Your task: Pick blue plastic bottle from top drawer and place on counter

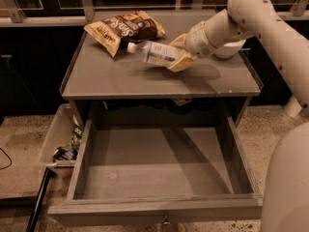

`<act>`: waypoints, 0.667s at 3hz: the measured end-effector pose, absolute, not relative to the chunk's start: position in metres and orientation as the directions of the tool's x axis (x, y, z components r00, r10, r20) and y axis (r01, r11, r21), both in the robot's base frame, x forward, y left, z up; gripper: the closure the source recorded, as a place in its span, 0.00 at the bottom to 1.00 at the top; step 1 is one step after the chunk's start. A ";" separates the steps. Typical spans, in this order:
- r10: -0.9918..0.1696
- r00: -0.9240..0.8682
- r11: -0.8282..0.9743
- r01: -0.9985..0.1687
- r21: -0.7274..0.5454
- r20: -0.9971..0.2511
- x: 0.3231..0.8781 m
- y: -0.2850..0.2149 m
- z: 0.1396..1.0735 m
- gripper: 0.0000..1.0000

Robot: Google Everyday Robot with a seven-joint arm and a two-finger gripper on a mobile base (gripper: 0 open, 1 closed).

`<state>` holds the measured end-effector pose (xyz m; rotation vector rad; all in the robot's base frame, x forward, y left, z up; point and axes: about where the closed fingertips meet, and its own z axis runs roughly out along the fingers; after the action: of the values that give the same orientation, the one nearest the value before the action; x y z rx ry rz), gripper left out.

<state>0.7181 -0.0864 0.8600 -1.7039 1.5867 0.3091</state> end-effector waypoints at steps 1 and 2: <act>-0.740 0.194 0.075 -0.928 -0.365 -0.644 0.718 -0.086 0.860 0.34; -0.740 0.194 0.075 -0.928 -0.365 -0.644 0.718 -0.086 0.860 0.11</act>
Offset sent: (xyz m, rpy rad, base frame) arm 0.0000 0.0000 0.0000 0.0000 0.0000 0.0000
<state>0.7181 -0.0864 0.8599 -1.7039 1.5867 0.3093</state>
